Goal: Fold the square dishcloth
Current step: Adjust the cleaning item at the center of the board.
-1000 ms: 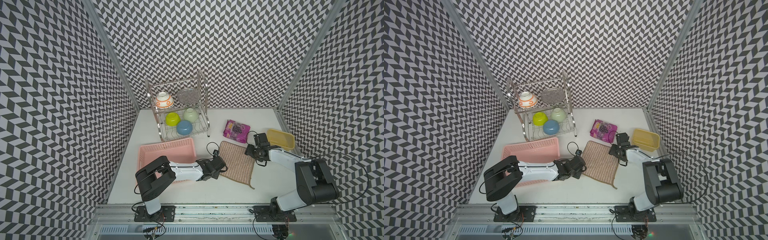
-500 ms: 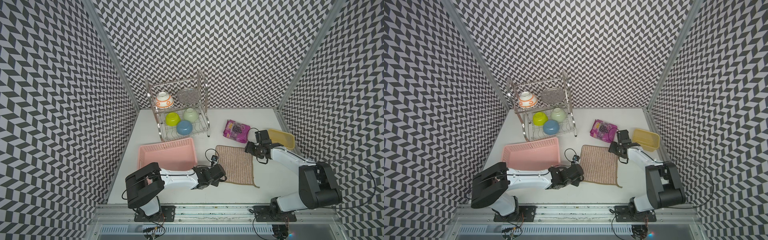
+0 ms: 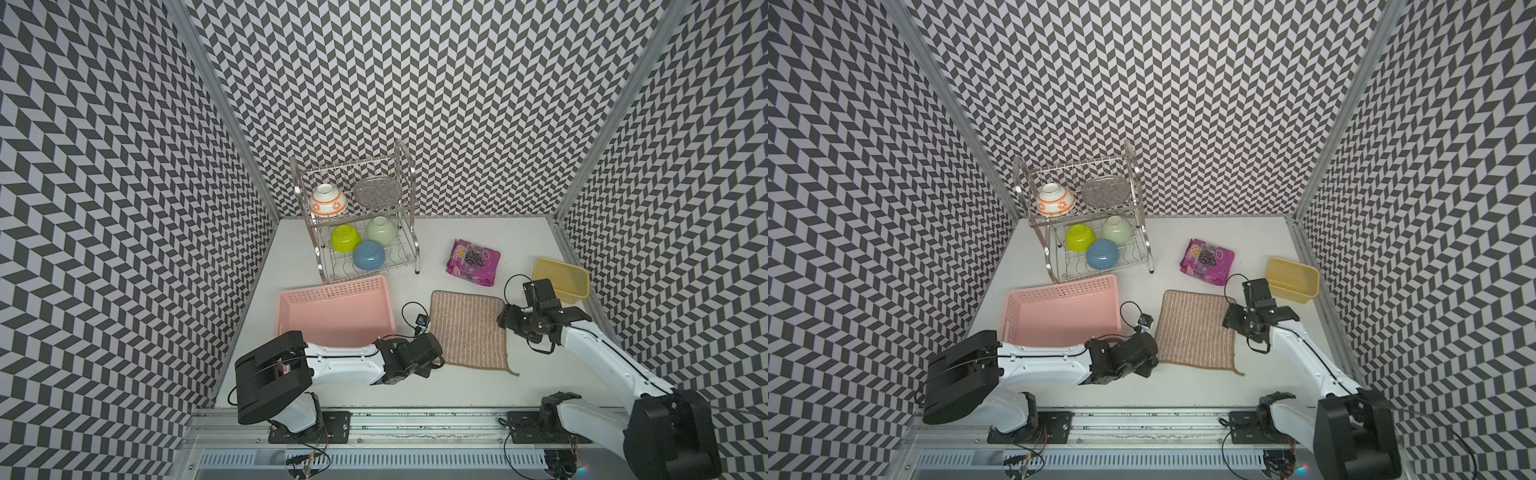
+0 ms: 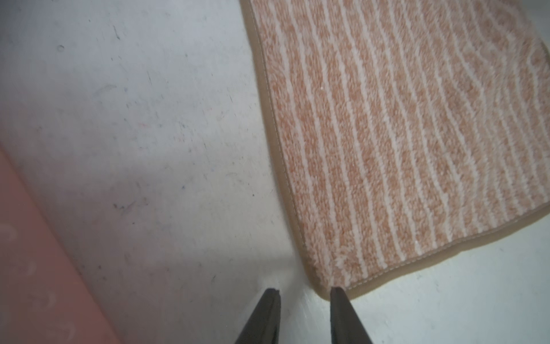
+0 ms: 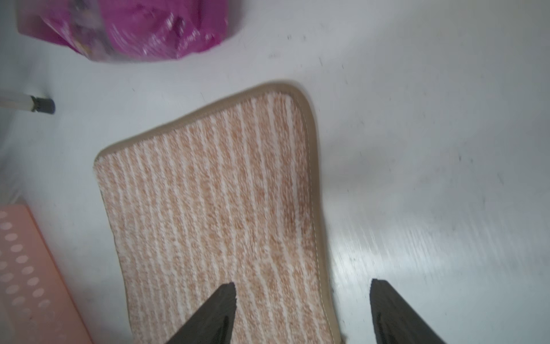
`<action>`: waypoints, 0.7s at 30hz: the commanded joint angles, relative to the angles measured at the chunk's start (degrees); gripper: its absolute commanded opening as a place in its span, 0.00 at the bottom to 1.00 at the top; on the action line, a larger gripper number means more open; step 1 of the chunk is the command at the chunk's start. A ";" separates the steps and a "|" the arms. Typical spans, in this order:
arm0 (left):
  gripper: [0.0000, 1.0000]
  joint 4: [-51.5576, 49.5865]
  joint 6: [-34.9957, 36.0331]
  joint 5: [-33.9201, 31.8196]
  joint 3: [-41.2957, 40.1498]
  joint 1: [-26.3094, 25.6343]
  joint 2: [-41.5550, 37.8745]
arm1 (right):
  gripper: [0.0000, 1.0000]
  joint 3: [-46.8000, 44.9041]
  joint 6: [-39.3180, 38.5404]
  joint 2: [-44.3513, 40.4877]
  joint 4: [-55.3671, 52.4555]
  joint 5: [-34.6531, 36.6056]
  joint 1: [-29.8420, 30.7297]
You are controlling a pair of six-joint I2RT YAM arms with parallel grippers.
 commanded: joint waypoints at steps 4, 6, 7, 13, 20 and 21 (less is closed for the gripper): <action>0.32 3.81 1.07 0.34 -1.09 -0.52 -1.30 | 0.74 -1.07 3.04 -4.27 -8.36 -3.30 0.06; 0.32 4.42 1.22 0.26 -1.36 -0.63 -1.44 | 0.73 -1.11 3.21 -5.25 -10.77 -2.35 0.01; 0.32 4.66 1.30 0.25 -1.47 -0.64 -1.52 | 0.73 -1.16 3.23 -5.60 -11.88 -1.99 0.02; 0.33 5.84 1.99 0.05 -1.21 -0.90 -1.60 | 0.70 0.48 3.47 -6.14 -15.52 -2.44 1.23; 0.34 6.38 3.20 -0.61 -0.55 -1.20 0.56 | 0.69 -2.36 4.82 -2.31 -12.42 -4.32 3.91; 0.33 6.57 3.35 -0.38 -0.42 -1.26 1.30 | 0.69 -3.64 5.89 -1.94 -10.71 -5.03 5.50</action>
